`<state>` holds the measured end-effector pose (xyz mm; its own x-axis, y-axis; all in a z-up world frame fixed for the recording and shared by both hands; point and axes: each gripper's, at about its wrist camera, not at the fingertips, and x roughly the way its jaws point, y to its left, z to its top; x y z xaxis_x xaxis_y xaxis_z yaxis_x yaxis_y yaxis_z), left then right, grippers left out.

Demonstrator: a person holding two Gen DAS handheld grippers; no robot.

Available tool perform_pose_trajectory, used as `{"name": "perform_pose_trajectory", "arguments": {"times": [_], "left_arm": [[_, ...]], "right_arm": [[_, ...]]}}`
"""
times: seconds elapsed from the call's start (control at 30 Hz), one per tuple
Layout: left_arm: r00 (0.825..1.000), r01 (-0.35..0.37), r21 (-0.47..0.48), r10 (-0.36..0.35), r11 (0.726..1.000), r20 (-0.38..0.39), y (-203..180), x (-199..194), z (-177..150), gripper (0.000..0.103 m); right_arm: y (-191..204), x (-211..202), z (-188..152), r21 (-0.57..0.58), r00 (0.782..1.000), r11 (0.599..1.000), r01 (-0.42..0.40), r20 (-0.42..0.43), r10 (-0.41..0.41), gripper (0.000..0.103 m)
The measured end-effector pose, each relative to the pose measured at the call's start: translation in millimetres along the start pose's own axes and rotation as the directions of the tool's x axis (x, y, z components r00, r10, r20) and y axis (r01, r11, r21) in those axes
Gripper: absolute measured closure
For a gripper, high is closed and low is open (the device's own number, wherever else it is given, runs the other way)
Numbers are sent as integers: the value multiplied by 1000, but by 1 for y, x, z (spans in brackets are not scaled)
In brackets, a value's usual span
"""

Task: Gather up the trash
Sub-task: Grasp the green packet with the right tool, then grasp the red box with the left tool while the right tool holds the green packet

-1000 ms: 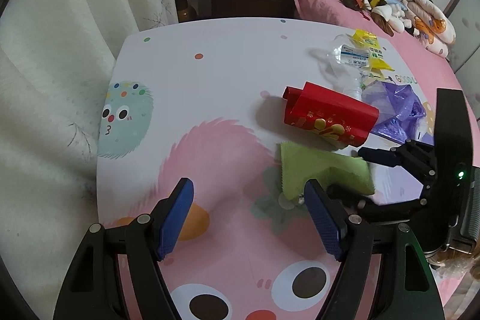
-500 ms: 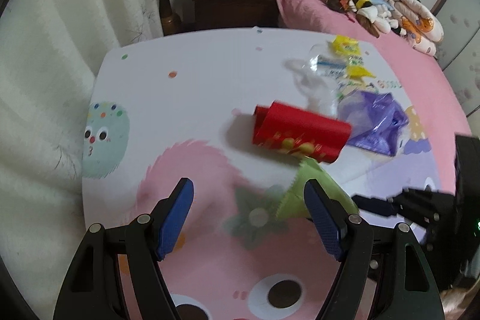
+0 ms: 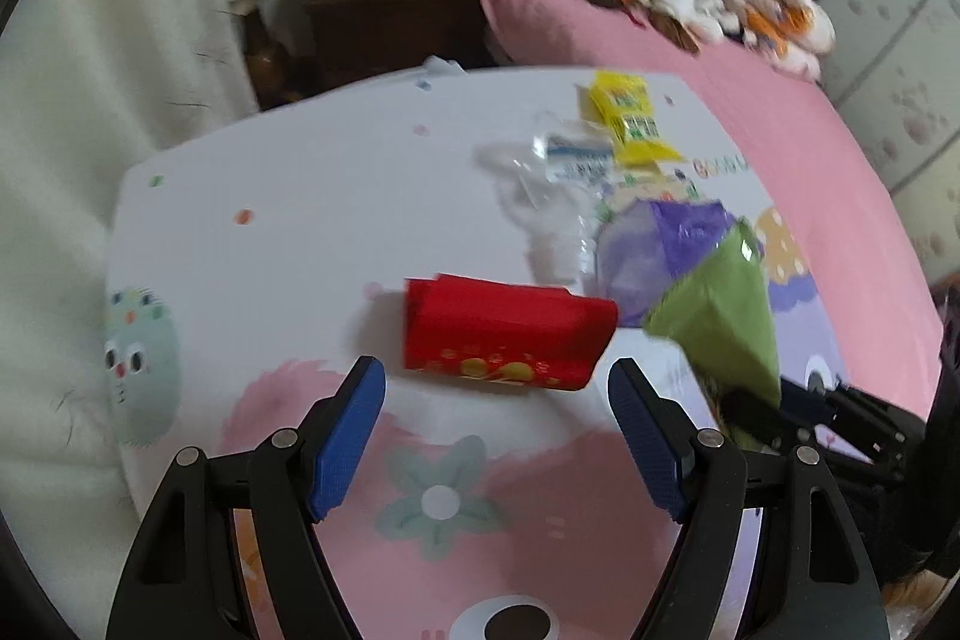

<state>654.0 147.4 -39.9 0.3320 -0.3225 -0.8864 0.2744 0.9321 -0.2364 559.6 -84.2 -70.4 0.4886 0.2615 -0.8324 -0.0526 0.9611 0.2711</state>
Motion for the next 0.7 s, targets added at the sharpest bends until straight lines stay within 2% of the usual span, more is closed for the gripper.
{"name": "perform_pose_trajectory", "arguments": {"times": [0.07, 0.13, 0.27, 0.37, 0.53, 0.63, 0.7], "left_arm": [[1000, -19, 19, 19, 1000, -12, -4, 8, 3, 15], [999, -20, 10, 20, 1000, -29, -6, 16, 6, 15], [999, -13, -82, 10, 997, -46, -4, 28, 14, 14], [998, -26, -176, 16, 984, -56, 2, 36, 19, 14], [995, -76, -349, 51, 934, -81, 13, 49, 24, 14], [988, -137, -454, 90, 881, -124, 20, 61, 24, 14], [984, -157, -508, 92, 847, -152, 24, 69, 23, 14]], "right_arm": [[-5, 0, 2, 35, 1000, 999, 19, 9, -20, 78], [-9, 0, 1, 74, 1000, 997, 16, 9, -17, 78], [-12, 1, 0, 111, 1000, 994, 14, 16, -16, 78], [-13, 4, 0, 120, 1000, 993, 12, 12, -13, 78], [-14, 7, 1, 129, 1000, 992, 7, 17, -9, 78], [-14, 9, 4, 125, 1000, 992, 14, 19, -17, 78], [-14, 12, 6, 127, 1000, 992, 15, 18, -17, 78]]}}
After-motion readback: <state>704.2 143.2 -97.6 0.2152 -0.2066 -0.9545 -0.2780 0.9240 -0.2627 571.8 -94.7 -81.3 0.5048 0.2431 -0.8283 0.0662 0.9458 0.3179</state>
